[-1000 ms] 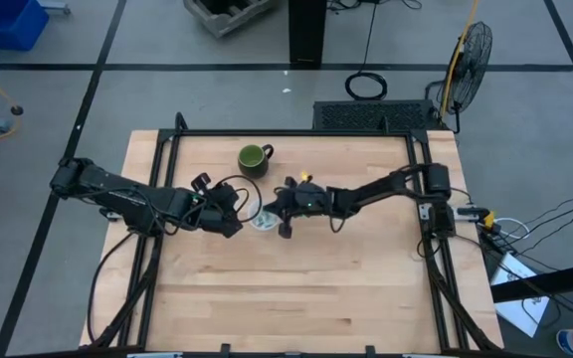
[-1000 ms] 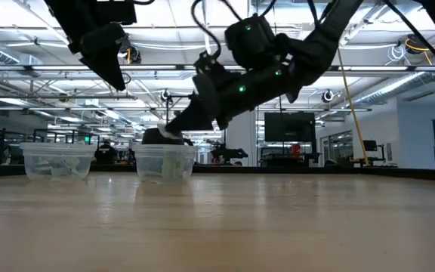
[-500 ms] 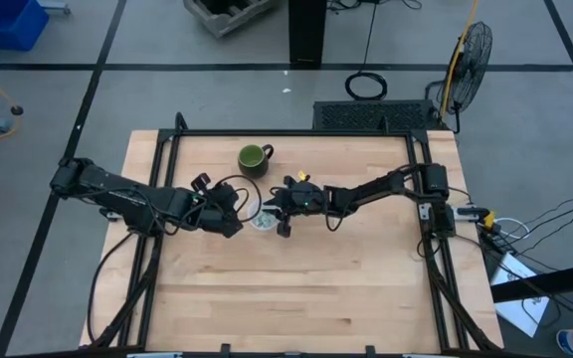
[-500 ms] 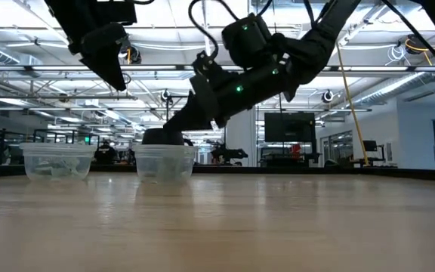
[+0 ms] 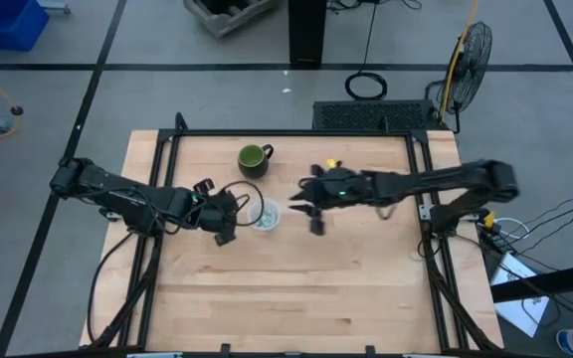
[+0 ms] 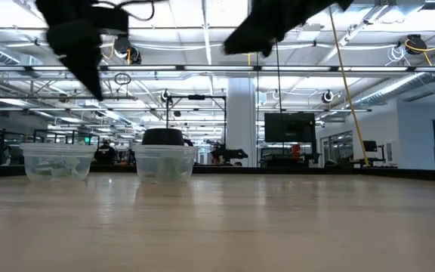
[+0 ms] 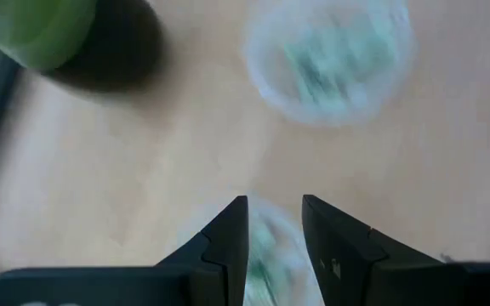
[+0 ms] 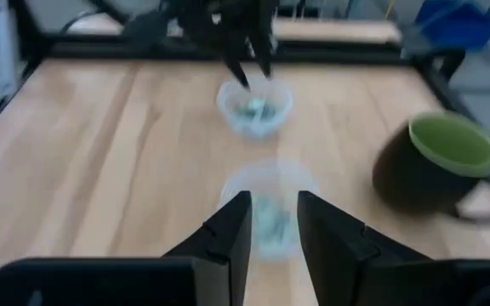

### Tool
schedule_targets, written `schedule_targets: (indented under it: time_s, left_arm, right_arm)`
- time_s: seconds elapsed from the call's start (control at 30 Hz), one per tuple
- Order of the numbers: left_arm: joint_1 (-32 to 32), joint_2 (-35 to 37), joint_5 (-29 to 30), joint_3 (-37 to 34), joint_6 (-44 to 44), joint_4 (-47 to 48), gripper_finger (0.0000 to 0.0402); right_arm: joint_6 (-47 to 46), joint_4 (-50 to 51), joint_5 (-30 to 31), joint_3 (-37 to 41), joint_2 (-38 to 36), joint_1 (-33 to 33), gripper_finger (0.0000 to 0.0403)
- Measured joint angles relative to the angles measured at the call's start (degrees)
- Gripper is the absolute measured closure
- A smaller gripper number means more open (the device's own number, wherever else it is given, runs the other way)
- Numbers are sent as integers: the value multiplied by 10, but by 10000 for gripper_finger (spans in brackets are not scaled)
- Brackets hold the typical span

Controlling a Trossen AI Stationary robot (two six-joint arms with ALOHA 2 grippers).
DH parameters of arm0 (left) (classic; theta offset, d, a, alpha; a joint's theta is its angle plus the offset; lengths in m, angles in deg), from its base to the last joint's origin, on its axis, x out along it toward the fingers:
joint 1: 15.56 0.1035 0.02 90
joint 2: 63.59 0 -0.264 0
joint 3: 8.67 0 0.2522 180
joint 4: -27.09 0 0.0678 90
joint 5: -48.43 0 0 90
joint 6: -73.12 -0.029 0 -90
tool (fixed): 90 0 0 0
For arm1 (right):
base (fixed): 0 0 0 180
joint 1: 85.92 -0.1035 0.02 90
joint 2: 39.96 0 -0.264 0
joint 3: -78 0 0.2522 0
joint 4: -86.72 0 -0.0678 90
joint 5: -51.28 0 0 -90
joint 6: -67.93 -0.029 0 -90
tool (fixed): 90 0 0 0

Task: Pick and place Stevia / Truvia into bins
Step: Return to Home Position

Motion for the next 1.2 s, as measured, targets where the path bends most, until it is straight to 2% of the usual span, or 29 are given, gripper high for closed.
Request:
schedule_targets:
  time_s: [0.07,0.27,0.4,0.57,0.7,0.8,1.03,1.2]
  left_arm:
    - [-1,0,-38,0,9,31,284]
    - [-1,0,-34,0,55,56,284]
    - [0,0,-24,0,79,58,284]
    - [5,32,40,1,144,140,284]
    - [-2,102,53,1,222,214,284]
    - [-18,171,66,1,239,234,284]
    - [-67,335,167,0,205,221,284]
    - [-99,434,213,-25,146,151,284]
  right_arm:
    - [-23,81,0,0,-54,-7,310]
    - [-93,240,0,2,-191,-30,312]
    - [-156,243,0,30,-262,-43,313]
    - [-175,246,-1,76,-343,-54,310]
    - [-187,239,-1,130,-408,-60,310]
    - [-187,226,-1,182,-452,-60,312]
    - [-196,149,0,304,-533,-60,312]
    - [-194,117,0,350,-585,-60,312]
